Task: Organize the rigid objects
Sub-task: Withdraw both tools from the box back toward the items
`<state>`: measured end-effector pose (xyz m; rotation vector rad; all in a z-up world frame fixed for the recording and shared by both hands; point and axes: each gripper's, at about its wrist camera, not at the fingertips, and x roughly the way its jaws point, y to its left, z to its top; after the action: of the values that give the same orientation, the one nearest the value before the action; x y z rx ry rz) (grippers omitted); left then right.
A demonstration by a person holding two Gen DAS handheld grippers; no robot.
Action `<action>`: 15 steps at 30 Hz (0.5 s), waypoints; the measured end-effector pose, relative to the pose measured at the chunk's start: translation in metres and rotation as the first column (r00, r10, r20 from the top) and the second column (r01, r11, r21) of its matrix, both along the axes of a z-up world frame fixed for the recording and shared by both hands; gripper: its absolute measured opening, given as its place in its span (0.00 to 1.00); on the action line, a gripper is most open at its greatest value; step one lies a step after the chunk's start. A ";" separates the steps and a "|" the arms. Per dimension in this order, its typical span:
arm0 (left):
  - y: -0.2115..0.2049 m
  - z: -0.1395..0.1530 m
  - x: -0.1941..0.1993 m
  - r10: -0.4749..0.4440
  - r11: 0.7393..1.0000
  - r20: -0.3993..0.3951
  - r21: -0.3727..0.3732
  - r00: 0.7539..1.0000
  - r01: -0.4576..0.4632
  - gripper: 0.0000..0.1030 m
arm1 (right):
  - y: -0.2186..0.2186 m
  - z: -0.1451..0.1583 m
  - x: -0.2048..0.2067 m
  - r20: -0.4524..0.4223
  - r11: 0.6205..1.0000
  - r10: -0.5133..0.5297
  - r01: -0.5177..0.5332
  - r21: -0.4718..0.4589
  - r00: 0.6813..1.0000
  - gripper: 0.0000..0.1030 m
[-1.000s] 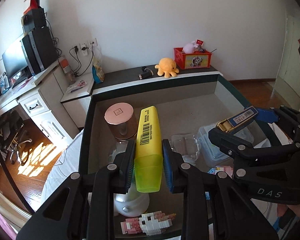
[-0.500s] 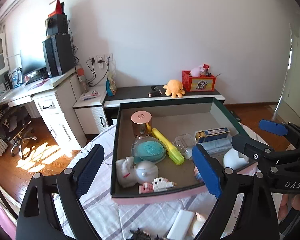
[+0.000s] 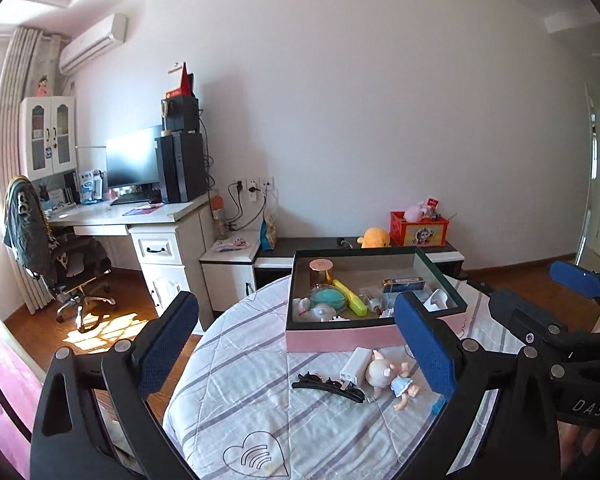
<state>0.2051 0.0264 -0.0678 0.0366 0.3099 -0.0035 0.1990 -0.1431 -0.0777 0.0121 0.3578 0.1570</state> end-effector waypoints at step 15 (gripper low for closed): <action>-0.004 0.026 -0.083 0.035 0.999 0.100 0.020 0.994 -0.038 0.97 | -0.003 0.025 -0.087 0.081 0.999 -0.036 0.034 0.024 0.996 0.95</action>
<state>0.1219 0.0224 -0.0420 0.0523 0.2112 0.0378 0.1116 -0.1464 -0.0530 0.0340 0.2746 0.1263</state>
